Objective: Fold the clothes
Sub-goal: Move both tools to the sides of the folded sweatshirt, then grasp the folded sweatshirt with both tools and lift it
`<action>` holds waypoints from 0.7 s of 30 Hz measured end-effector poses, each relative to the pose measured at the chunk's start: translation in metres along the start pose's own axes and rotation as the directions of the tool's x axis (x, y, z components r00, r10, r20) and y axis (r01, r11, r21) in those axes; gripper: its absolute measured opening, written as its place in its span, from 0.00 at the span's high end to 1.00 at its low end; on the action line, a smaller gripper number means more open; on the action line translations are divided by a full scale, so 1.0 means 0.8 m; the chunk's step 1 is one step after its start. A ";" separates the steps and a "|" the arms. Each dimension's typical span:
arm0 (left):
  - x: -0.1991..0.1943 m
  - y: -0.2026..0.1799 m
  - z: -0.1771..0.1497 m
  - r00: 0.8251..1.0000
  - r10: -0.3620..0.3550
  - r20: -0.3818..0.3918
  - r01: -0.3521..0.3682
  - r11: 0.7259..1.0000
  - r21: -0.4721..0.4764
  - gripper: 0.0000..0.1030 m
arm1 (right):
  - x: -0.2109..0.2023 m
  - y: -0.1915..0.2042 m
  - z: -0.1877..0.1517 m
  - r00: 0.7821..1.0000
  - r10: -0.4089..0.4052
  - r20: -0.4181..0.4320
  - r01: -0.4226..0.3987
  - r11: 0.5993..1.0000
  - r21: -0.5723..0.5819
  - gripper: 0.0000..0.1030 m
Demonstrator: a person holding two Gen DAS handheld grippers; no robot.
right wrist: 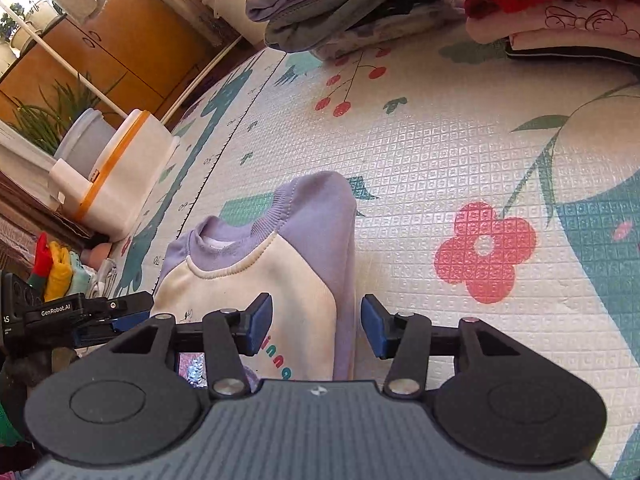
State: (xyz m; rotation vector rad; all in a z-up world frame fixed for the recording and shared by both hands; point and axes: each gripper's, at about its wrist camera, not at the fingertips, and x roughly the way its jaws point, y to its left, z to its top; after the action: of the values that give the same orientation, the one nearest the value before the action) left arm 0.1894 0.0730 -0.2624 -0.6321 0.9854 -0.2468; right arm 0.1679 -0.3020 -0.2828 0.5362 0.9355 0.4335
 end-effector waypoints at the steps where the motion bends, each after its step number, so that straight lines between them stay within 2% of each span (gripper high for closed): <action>1: 0.005 0.003 0.002 1.000 -0.003 -0.002 0.003 1.000 -0.011 0.49 | 0.004 -0.001 0.003 1.000 -0.002 -0.002 0.002 1.000 -0.010 0.51; 6: 0.022 0.014 0.010 0.995 -0.095 0.020 0.096 0.993 -0.065 0.50 | 0.019 -0.005 0.020 1.000 0.021 -0.008 -0.021 0.999 -0.028 0.51; 9: 0.029 0.012 0.009 0.992 -0.123 0.027 0.124 0.991 -0.056 0.51 | 0.026 -0.012 0.029 0.998 0.057 -0.010 -0.057 0.998 -0.008 0.50; 13: 0.029 0.021 0.002 0.990 -0.129 0.050 0.133 0.987 -0.089 0.68 | 0.028 -0.018 0.027 0.997 0.080 0.006 -0.080 0.996 0.028 0.50; 15: 0.028 0.021 0.000 0.991 -0.125 0.053 0.130 0.987 -0.090 0.71 | 0.027 -0.020 0.024 0.996 0.085 0.024 -0.086 0.995 0.052 0.50; 16: 0.029 0.020 0.000 0.991 -0.122 0.051 0.126 0.988 -0.086 0.74 | 0.027 -0.022 0.023 0.996 0.085 0.033 -0.087 0.994 0.065 0.52; 19: 0.030 0.018 0.000 0.991 -0.125 0.048 0.129 0.988 -0.090 0.80 | 0.028 -0.018 0.016 0.997 0.059 0.049 -0.062 0.996 0.062 0.67; 21: 0.024 0.019 -0.003 0.989 -0.135 0.062 0.141 0.984 -0.109 0.82 | 0.030 -0.023 0.016 0.996 0.082 0.044 -0.086 0.991 0.098 0.76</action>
State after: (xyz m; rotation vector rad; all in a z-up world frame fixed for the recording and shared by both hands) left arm 0.1965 0.0749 -0.2861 -0.8090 0.9090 -0.2964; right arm 0.1933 -0.3060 -0.3027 0.6751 0.9019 0.4518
